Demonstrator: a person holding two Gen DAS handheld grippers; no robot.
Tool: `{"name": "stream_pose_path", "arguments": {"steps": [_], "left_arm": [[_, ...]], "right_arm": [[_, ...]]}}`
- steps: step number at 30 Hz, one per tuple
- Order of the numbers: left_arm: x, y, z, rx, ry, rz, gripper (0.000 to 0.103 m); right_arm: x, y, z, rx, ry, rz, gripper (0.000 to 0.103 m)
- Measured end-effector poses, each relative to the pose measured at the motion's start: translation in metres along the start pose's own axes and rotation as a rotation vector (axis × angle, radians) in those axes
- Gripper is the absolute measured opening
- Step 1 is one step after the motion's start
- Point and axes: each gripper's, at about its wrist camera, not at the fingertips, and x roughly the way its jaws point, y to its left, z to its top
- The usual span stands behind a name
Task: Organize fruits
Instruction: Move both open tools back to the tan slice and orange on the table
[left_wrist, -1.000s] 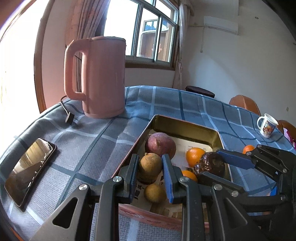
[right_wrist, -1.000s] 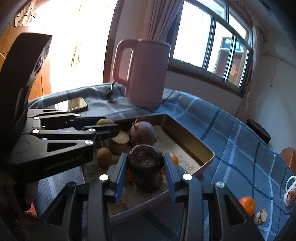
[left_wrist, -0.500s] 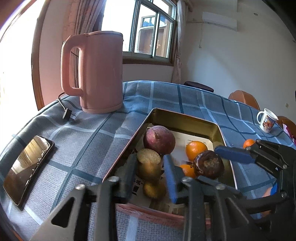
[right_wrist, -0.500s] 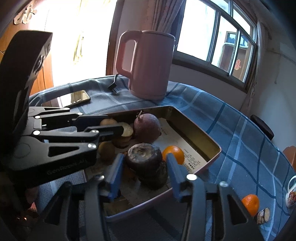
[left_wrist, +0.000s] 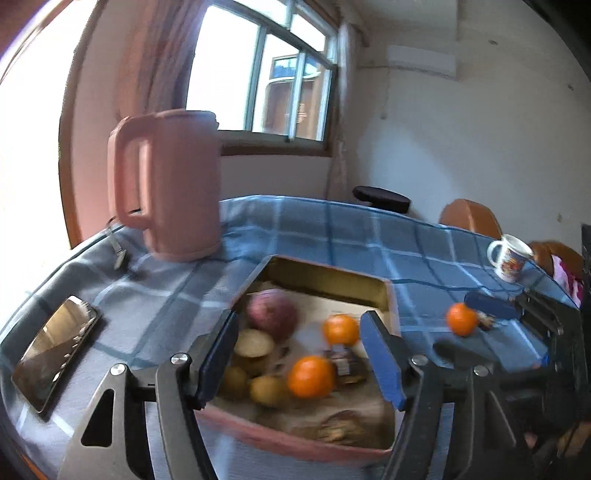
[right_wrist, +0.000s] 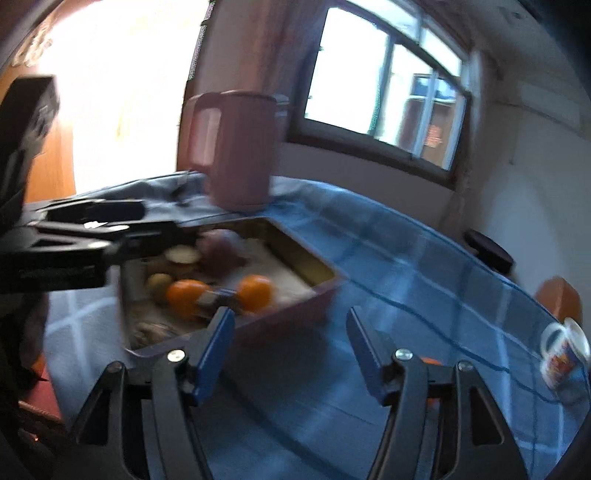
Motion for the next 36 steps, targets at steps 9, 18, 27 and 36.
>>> {"name": "stream_pose_path", "arguments": {"steps": [9,18,27,36], "left_arm": [[0.025,-0.094,0.012,0.154,0.046,-0.123,0.070],[0.077,-0.145,0.009,0.246,0.135,-0.126,0.070],[0.094,-0.151,0.009,0.253,0.155,-0.123,0.070],[0.106,-0.175,0.004,0.261,0.190,-0.207,0.070]], "right_arm": [[-0.016,-0.123,-0.036,0.271,0.074,-0.244,0.067],[0.003,-0.158,-0.051,0.372,0.198,-0.226,0.066],[0.033,-0.170,-0.063,0.430,0.333,-0.150,0.037],[0.007,-0.181,-0.066,0.505,0.245,-0.235,0.037]]}}
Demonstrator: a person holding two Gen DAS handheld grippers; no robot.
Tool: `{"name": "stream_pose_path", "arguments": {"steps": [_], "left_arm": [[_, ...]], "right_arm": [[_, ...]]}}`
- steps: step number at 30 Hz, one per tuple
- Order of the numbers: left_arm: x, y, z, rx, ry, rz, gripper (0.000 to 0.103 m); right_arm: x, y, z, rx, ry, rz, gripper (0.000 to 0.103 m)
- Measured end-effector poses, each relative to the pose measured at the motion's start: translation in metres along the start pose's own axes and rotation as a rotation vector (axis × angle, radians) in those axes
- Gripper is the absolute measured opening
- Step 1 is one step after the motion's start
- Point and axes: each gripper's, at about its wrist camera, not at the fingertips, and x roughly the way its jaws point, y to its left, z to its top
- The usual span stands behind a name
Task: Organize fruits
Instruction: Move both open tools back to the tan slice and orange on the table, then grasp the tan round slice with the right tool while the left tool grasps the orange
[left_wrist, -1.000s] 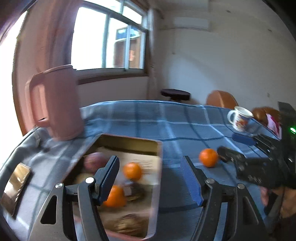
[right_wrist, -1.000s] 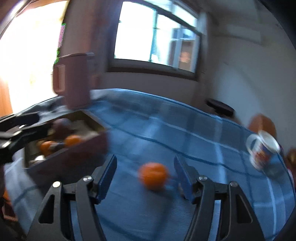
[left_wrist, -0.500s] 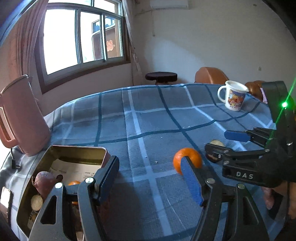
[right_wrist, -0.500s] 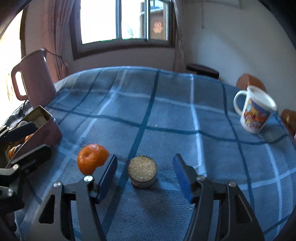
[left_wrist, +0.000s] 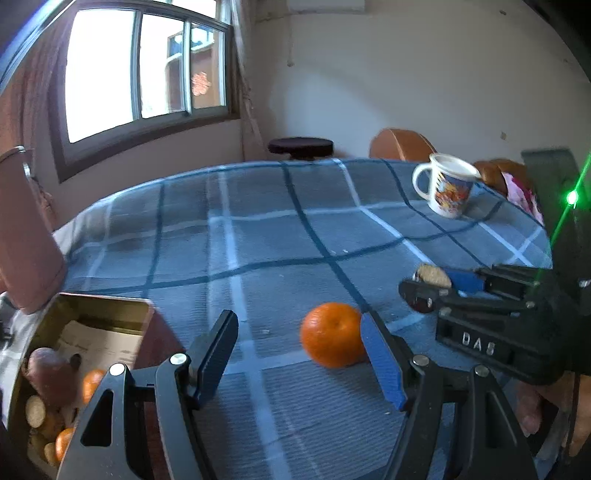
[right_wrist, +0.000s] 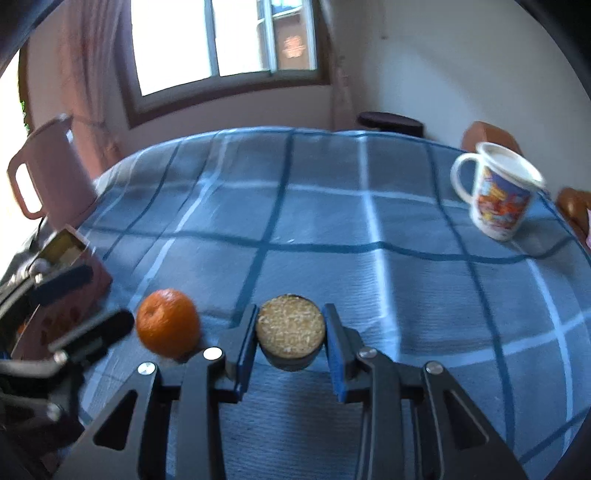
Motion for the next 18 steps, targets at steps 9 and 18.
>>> {"name": "stream_pose_path", "arguments": {"steps": [9,18], "left_arm": [[0.035,-0.006,0.009,-0.020,0.123,-0.037,0.070],[0.052,-0.006,0.007,-0.028,0.205,-0.079,0.065]], "right_arm": [[-0.001,-0.009,0.002,0.046,-0.008,0.003,0.037],[0.002,-0.008,0.001,0.038,0.004,0.002,0.037]]}}
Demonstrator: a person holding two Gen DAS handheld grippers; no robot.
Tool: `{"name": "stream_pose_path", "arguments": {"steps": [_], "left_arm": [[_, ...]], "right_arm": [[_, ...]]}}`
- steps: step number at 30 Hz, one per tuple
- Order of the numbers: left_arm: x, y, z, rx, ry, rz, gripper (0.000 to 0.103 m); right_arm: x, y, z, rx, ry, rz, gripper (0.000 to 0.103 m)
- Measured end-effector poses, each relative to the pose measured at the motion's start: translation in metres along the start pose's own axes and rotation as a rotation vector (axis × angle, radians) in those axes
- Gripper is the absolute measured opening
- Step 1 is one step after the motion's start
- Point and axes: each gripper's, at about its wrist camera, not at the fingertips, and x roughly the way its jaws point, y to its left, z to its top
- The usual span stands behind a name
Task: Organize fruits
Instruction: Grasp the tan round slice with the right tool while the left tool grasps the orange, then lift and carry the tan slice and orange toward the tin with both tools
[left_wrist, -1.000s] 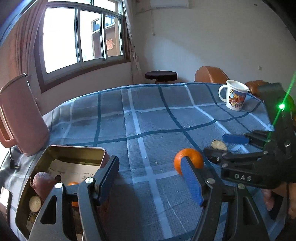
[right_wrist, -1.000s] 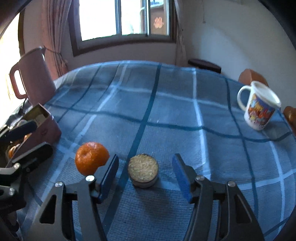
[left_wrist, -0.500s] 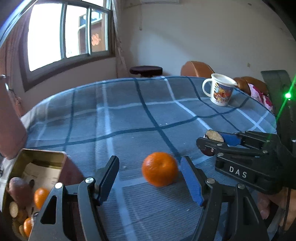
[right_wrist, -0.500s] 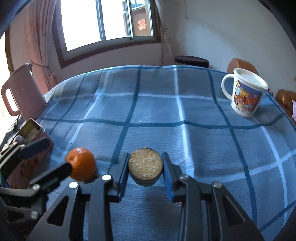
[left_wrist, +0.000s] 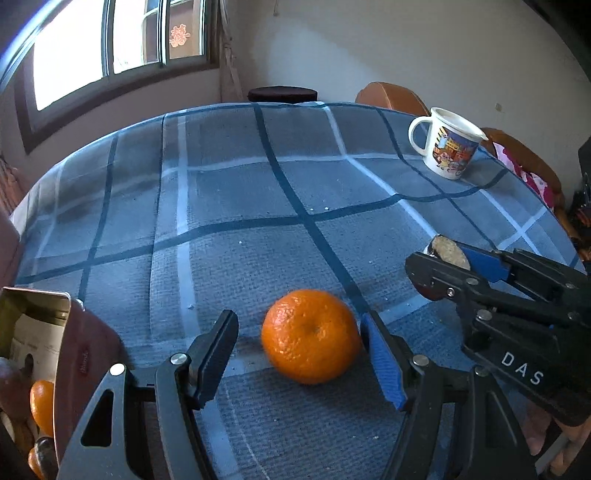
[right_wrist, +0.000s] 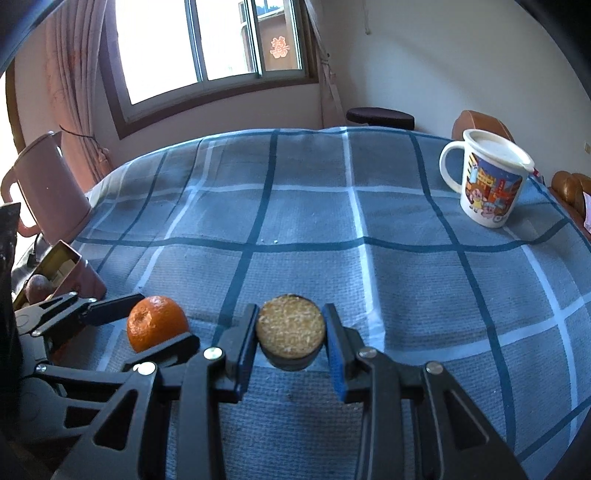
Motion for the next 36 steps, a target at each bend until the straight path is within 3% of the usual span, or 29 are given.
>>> {"name": "stream_pose_path", "arguments": {"steps": [2,10,23,36], "left_arm": [[-0.004,0.000,0.000,-0.001,-0.017,-0.023,0.050],[-0.014,0.007,-0.001,-0.037,-0.062,-0.018,0.050],[-0.042,0.008,-0.005,-0.044,-0.213,0.043,0.050],[-0.055,0.005,-0.009,-0.042,-0.293,0.068,0.050]], "right_arm": [[-0.001,0.000,0.000,0.003,-0.003,0.001,0.037],[-0.008,0.001,-0.001,-0.002,-0.036,0.010,0.037],[-0.024,0.009,-0.003,-0.045,-0.110,0.032,0.037],[-0.037,0.018,-0.006,-0.089,-0.183,0.035,0.037]]}}
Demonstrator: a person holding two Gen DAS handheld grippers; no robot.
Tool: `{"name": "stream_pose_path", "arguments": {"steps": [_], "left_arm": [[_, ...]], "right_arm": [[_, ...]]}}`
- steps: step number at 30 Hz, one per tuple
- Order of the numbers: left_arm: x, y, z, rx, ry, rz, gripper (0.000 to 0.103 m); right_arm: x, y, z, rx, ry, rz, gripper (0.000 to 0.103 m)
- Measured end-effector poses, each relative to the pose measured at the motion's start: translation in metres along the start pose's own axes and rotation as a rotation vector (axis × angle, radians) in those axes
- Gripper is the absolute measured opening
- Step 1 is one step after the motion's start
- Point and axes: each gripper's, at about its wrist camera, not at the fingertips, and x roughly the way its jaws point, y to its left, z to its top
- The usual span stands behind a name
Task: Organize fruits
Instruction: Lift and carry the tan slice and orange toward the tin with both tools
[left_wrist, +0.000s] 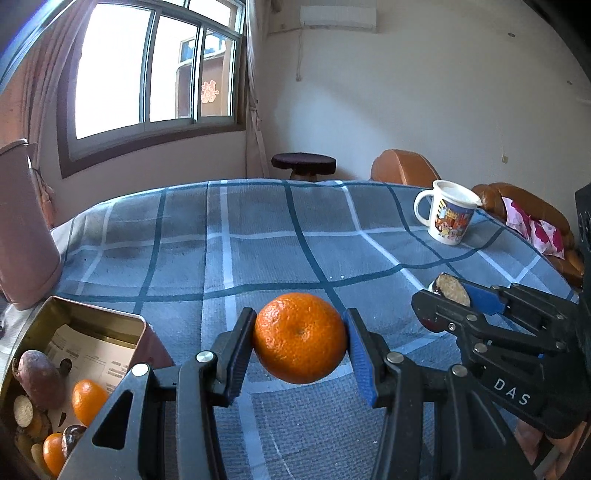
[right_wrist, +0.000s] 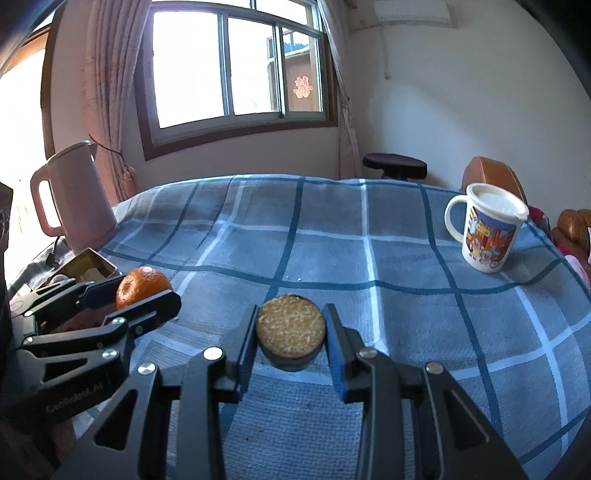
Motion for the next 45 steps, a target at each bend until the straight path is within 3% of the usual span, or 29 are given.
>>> {"name": "stream_pose_path", "arguments": {"steps": [11,45], "left_arm": [[-0.014,-0.001,-0.001,0.005,-0.071,0.023,0.050],[-0.037,-0.007,-0.007,0.026,-0.187,0.070,0.050]], "right_arm": [[-0.009,0.005,0.000,-0.024,-0.052,0.002,0.037],[-0.032,0.013,-0.004,-0.077,-0.176,-0.005,0.037]]}}
